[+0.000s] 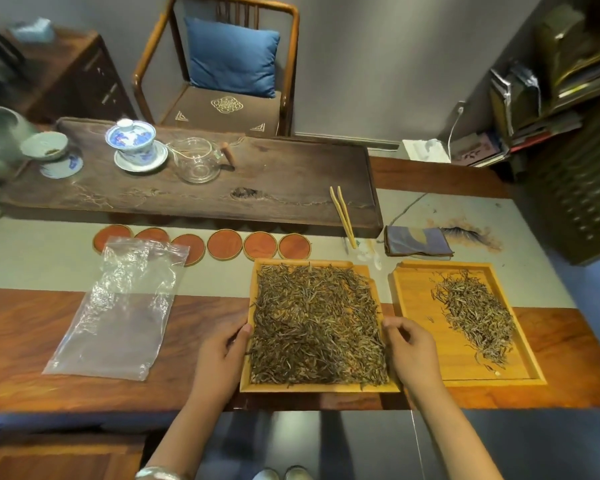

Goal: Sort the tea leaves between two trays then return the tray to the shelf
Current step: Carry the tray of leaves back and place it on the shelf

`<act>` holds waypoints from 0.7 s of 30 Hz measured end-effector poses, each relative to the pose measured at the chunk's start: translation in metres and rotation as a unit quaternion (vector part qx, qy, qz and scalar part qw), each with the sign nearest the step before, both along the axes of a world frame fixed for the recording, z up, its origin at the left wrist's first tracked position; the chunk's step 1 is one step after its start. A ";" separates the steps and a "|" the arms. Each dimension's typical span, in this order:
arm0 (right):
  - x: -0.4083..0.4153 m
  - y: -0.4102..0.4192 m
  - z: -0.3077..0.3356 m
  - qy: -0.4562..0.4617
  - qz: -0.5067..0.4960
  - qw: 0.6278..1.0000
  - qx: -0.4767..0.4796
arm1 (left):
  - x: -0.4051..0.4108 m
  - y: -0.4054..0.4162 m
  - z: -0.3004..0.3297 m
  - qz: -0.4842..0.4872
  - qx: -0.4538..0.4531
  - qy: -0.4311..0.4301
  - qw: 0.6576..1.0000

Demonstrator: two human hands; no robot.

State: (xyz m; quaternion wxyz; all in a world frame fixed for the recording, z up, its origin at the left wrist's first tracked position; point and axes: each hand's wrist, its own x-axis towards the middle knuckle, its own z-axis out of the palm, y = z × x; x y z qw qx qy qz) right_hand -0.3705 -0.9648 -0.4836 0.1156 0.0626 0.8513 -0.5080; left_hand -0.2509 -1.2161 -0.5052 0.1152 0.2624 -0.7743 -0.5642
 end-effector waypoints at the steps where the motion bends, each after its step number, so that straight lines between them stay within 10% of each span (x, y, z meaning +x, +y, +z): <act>1: -0.002 -0.003 0.012 0.004 -0.006 1.000 -0.020 | -0.001 -0.004 0.011 0.006 0.008 0.012 1.000; 21: -0.015 -0.158 0.238 0.165 0.127 0.971 -0.115 | 0.043 -0.123 0.238 0.181 -0.018 0.142 0.973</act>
